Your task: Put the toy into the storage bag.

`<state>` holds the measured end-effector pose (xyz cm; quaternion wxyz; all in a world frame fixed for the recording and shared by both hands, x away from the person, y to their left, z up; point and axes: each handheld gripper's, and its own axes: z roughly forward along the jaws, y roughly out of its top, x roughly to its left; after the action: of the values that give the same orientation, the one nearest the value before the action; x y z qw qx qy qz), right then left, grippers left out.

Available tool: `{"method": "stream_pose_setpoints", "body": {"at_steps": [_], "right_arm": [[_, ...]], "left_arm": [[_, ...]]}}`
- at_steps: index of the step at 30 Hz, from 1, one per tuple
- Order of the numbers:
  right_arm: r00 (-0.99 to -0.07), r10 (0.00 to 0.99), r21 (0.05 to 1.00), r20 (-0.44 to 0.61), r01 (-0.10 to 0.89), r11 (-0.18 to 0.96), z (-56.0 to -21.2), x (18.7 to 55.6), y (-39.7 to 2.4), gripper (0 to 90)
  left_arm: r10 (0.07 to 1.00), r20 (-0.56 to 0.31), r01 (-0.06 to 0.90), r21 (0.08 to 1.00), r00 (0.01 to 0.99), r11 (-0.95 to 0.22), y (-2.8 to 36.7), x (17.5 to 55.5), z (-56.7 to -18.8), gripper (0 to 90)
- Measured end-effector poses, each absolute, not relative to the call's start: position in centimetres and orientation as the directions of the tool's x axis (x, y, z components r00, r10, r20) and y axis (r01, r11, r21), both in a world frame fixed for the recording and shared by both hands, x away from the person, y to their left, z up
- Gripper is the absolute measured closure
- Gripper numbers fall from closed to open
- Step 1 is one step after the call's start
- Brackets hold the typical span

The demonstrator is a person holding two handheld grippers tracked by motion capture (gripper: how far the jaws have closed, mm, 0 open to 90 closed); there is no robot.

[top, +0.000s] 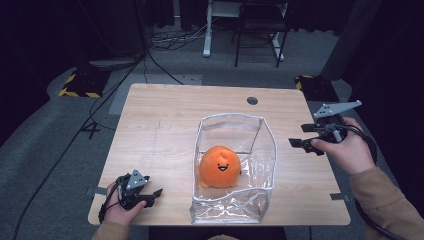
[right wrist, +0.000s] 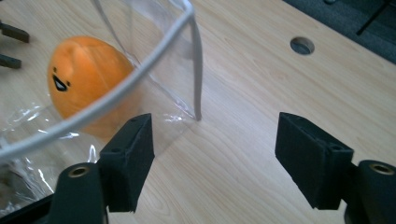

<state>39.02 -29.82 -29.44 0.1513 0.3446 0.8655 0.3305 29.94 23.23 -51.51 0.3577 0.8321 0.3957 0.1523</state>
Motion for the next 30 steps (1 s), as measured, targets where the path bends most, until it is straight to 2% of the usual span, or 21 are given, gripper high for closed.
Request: {"method": "stream_pose_setpoints", "body": {"at_steps": [3,16,30], "right_arm": [[-0.692,0.722,0.667,-0.014,0.532,0.522,-30.8,39.0,-31.1,24.7],[-0.605,0.795,0.617,0.045,0.643,0.455,-37.3,38.7,-35.0,24.1],[-0.596,0.797,0.594,0.095,0.677,0.435,-43.0,37.5,-36.1,23.5]], "left_arm": [[0.766,-0.025,0.547,0.715,0.642,-0.435,23.3,30.0,-51.5,31.9],[0.764,-0.023,0.544,0.715,0.645,-0.438,23.2,30.0,-51.5,30.9],[0.762,-0.023,0.546,0.712,0.647,-0.442,23.1,29.9,-51.5,29.3]]}}
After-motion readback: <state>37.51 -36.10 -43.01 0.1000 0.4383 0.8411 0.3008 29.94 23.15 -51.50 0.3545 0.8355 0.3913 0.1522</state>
